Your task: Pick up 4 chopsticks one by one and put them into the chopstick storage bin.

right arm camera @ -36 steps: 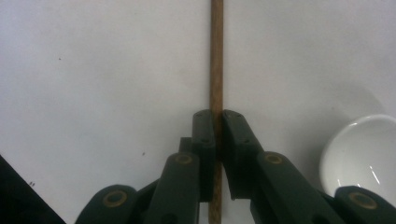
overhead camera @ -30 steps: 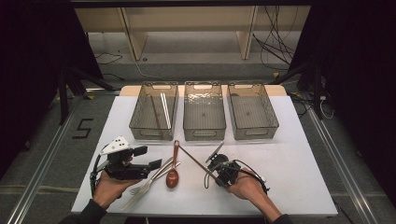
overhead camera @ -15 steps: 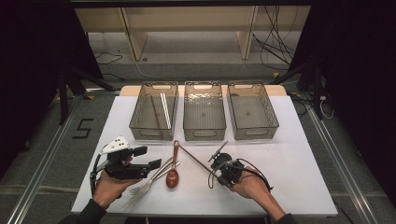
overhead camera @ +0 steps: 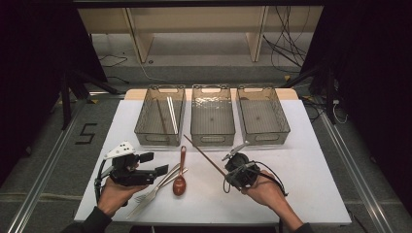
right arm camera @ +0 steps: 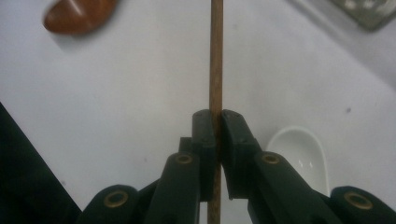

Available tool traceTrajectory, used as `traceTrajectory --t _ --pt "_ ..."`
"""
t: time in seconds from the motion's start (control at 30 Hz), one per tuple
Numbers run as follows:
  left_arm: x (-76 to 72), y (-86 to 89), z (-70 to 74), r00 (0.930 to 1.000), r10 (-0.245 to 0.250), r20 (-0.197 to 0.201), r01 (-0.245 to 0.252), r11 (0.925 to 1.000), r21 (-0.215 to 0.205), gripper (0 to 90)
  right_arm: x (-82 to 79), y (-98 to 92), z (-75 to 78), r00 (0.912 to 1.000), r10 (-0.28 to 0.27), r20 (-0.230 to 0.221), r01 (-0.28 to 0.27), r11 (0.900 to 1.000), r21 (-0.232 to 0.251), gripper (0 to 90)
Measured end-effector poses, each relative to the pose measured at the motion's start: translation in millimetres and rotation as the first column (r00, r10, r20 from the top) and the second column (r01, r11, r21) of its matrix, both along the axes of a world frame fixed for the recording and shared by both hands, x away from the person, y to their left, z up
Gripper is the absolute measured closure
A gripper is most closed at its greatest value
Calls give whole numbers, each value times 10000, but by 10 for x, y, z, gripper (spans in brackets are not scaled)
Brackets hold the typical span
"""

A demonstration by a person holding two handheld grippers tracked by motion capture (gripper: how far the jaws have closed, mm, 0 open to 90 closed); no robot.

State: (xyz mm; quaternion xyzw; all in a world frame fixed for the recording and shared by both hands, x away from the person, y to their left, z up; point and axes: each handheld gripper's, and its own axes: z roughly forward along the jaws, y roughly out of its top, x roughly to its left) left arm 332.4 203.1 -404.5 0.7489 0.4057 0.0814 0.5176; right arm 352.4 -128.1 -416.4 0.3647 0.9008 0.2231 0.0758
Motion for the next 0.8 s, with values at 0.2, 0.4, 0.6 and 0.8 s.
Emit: traceTrajectory --t 0.2,0.4,0.6,0.8 --pt "19 -82 0 9995 -100 -302 83 9984 -563 179 -61 72 113 9947 147 1014 -265 9929 1160 851" --pt "64 -188 8 9991 -199 -365 157 9936 -1120 161 -154 200 211 9827 411 1803 -738 9812 1783 850" --pt "157 -292 -11 9974 -204 -694 81 9848 -1734 157 -190 283 221 9768 564 2067 -1014 9716 2138 850" --pt "234 -383 -48 9935 -269 -1106 23 9762 -2169 159 -211 347 208 9749 700 2112 -1184 9669 2259 850"
